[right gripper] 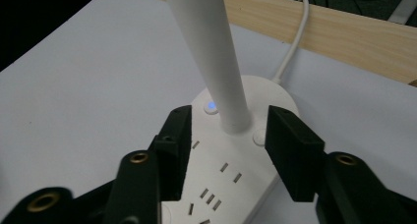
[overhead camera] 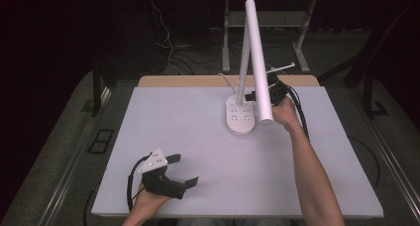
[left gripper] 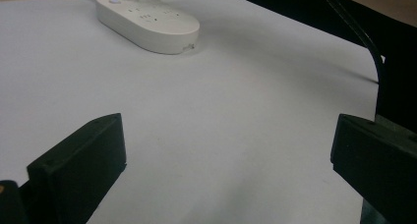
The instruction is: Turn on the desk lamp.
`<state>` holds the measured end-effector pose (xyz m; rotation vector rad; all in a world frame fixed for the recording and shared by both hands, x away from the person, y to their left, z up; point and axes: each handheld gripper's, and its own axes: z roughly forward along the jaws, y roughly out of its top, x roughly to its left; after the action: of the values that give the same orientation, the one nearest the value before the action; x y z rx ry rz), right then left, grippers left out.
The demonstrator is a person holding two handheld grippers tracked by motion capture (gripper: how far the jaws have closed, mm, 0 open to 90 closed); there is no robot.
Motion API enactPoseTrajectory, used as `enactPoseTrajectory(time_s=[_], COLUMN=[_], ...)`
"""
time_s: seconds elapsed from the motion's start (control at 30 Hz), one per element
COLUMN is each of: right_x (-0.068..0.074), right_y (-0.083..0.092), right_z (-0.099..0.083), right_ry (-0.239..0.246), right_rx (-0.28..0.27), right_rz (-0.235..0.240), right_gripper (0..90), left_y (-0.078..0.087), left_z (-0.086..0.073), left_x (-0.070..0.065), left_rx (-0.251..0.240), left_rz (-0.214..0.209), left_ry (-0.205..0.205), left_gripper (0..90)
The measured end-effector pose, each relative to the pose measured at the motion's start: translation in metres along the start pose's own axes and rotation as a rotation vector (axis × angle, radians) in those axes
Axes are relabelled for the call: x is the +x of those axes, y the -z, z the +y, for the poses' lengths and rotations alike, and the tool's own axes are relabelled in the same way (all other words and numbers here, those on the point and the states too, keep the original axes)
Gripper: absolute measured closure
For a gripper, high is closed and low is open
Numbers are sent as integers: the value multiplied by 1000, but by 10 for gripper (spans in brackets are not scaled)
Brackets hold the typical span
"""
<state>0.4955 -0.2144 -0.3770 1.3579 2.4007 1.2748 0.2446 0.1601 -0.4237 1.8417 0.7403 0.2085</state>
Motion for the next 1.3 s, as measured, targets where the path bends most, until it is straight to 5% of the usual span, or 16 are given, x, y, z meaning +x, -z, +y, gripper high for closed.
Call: enactPoseTrajectory(time_s=[0.47,0.83,1.3], right_x=[-12,-19,-38], right_y=[-26,-41,-45], right_z=[-8,-13,-23], right_ry=[-59,-94,-187], right_rx=[-8,-10,-19], right_rz=[-11,-12,46], right_gripper=[896,896,897], left_y=[0,1,0], left_z=[0,0,0], left_x=[-1,-1,-2], left_rx=[-3,-4,-1], left_rz=[-6,-9,-12], left_ry=[-6,-8,-9], left_gripper=[0,0,0])
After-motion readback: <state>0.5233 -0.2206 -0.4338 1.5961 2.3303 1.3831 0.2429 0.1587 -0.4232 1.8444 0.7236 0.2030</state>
